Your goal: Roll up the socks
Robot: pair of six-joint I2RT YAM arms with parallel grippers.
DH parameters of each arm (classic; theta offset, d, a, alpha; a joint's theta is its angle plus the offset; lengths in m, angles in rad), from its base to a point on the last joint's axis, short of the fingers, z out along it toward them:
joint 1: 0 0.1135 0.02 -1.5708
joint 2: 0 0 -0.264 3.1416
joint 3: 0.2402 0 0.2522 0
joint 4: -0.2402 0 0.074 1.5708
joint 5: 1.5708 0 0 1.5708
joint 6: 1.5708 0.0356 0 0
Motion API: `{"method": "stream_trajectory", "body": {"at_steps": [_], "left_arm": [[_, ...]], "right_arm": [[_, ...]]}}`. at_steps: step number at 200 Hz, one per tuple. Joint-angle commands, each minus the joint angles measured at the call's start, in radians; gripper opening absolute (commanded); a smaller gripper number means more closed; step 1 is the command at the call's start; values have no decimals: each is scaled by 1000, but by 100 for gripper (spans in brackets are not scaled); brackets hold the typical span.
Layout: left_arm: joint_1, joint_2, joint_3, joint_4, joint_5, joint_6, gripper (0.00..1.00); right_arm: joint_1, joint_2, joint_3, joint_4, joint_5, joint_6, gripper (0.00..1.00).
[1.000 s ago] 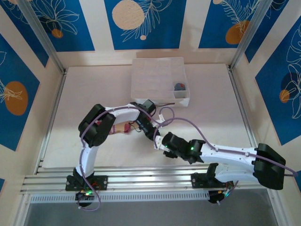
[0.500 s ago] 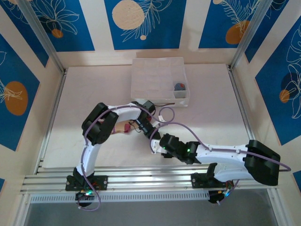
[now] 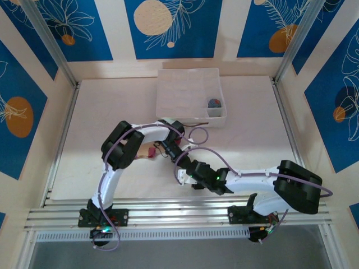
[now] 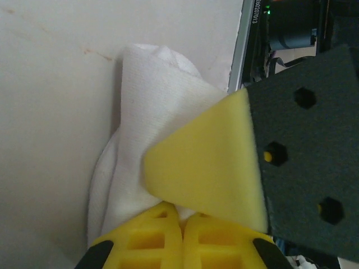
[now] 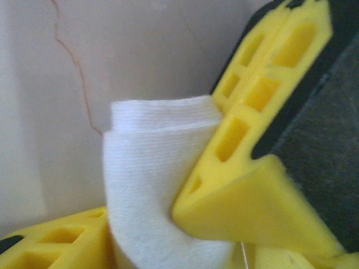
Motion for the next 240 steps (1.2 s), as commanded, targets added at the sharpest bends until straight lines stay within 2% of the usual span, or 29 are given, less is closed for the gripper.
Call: {"method": "stream_trajectory", "body": {"at_steps": [1, 8, 15, 32, 42, 71, 106, 139, 163, 185, 208, 240], "left_arm": [[1, 41, -13, -68, -44, 16, 0], [2, 39, -15, -67, -45, 15, 1], [2, 35, -16, -64, -45, 11, 3], [1, 20, -28, -46, -50, 0, 9], [4, 4, -38, -29, -53, -5, 11], [17, -89, -111, 81, -83, -36, 24], [67, -270, -241, 256, -120, -83, 34], [128, -419, -378, 438, -147, -147, 37], [160, -541, -500, 611, -160, -168, 38], [166, -661, -609, 752, -204, -169, 43], [166, -763, -706, 859, -234, -157, 48], [166, -827, -789, 939, -227, -168, 49]], "right_arm": [[-20, 69, 5, 41, 3, -17, 57], [-27, 91, 11, 42, 12, -14, 54], [-32, 111, 19, 36, 23, -8, 46], [-35, 154, 39, 24, 53, 16, 12], [-31, 164, 43, 20, 58, 29, 0], [-30, 113, 46, -29, -8, 104, 0], [-60, 24, 92, -205, -245, 198, 0], [-104, 78, 179, -348, -334, 284, 0], [-158, 73, 214, -357, -438, 345, 0], [-211, 69, 238, -366, -531, 385, 0], [-216, 118, 278, -419, -545, 389, 0], [-201, 194, 338, -461, -557, 400, 0]]}}
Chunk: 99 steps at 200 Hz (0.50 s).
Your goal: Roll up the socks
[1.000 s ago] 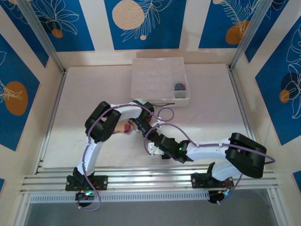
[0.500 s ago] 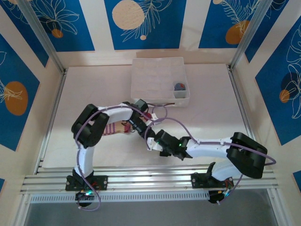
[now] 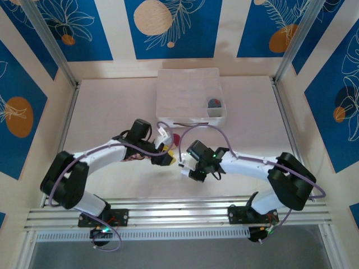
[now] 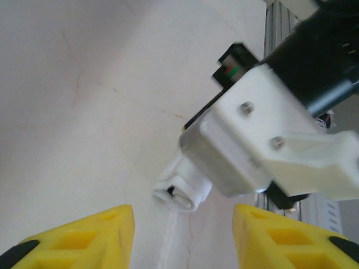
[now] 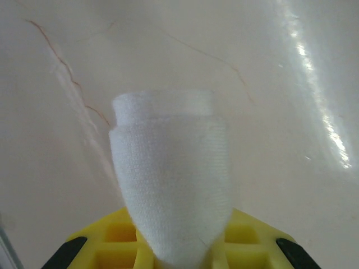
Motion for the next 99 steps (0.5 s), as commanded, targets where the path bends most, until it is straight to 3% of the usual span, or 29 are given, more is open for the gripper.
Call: {"method": "stream_trajectory", "body": {"at_steps": [1, 46, 99], "left_arm": [[2, -40, -67, 136, -4, -12, 49], [1, -207, -253, 408, -20, -65, 52], [-43, -333, -329, 566, -63, -128, 57]], "right_arm": [[10, 50, 47, -76, -65, 41, 0], [-61, 15, 108, -35, -137, 156, 0], [-180, -148, 130, 45, -371, 304, 0]]}}
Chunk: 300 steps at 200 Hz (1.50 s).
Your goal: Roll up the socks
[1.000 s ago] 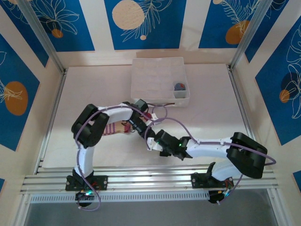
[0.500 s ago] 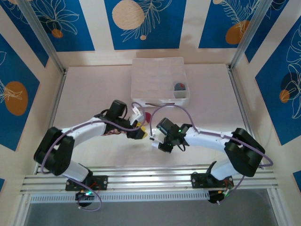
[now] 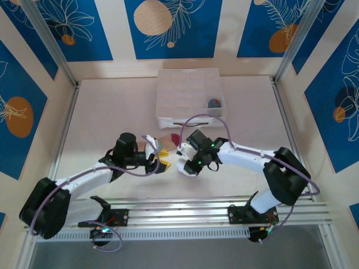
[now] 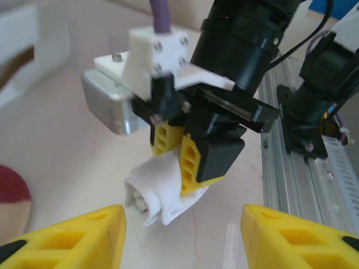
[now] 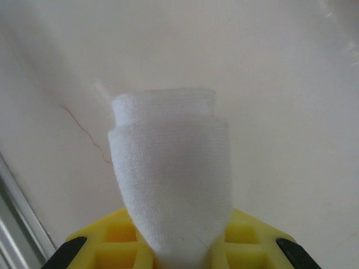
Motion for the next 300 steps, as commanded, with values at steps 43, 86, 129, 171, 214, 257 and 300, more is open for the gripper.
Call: {"method": "stream_trajectory", "body": {"at_steps": [43, 86, 129, 171, 214, 257, 300], "left_arm": [[-55, -13, -27, 322, 7, -155, 59], [-65, 28, 10, 471, 71, -253, 59], [-66, 23, 54, 480, 182, -242, 59], [-67, 11, 82, 526, 297, -255, 58], [-66, -18, 114, 474, 351, -248, 59], [-69, -11, 152, 409, 380, -221, 46], [-73, 15, 181, 388, 389, -231, 2]], "right_arm": [[-119, -199, 32, 150, -446, 204, 0], [-153, -262, 4, 267, -634, 291, 0], [-136, -254, 18, 289, -843, 281, 0], [-123, -245, 40, 243, -911, 259, 0], [-128, -242, 55, 241, -934, 253, 0], [-112, -206, 84, 245, -974, 257, 0], [-107, -191, 96, 229, -928, 242, 2]]}}
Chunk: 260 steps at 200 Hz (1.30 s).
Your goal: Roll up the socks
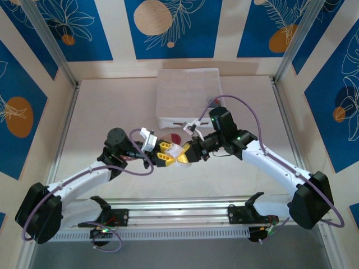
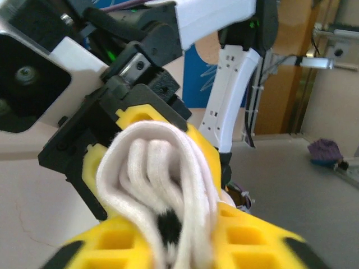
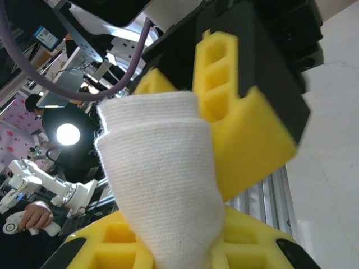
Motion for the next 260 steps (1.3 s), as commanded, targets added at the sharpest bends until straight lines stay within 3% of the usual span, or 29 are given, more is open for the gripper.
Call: {"method": "stream_trajectory", "body": {"at_steps": [1, 12, 18, 36, 52, 92, 161, 205, 219, 233, 245, 260], "left_arm": [[-17, 18, 50, -8, 16, 18, 1], [-17, 12, 57, -45, 1, 29, 0], [-17, 8, 65, -84, -17, 41, 0], [-17, -16, 122, -340, -88, 138, 0], [-17, -33, 158, -490, -134, 190, 0], [-17, -33, 198, -589, -210, 182, 0], [-17, -15, 272, -696, -324, 95, 0], [-17, -4, 276, -662, -355, 2, 0], [-17, -2, 270, -641, -356, -12, 0], [-18, 0, 265, -614, -343, -24, 0], [-17, -3, 262, -600, -330, -24, 0], [-17, -11, 256, -585, -312, -14, 16]], "right_arm": [[16, 14, 35, -18, 42, -14, 3], [9, -2, 30, -35, 120, -25, 20], [4, -16, 22, -42, 175, -31, 25], [-8, -66, -8, -52, 310, -52, 43], [-7, -109, -29, -53, 391, -70, 49], [26, -178, -63, -63, 580, -124, 67], [175, -130, -23, -95, 841, -255, 70], [251, -29, 18, -38, 1010, -276, 57], [271, 0, 22, -7, 1032, -287, 43], [278, 20, 18, 30, 1037, -288, 18], [277, 24, 15, 57, 1025, -282, 6], [270, 17, 12, 75, 985, -268, 0]]}}
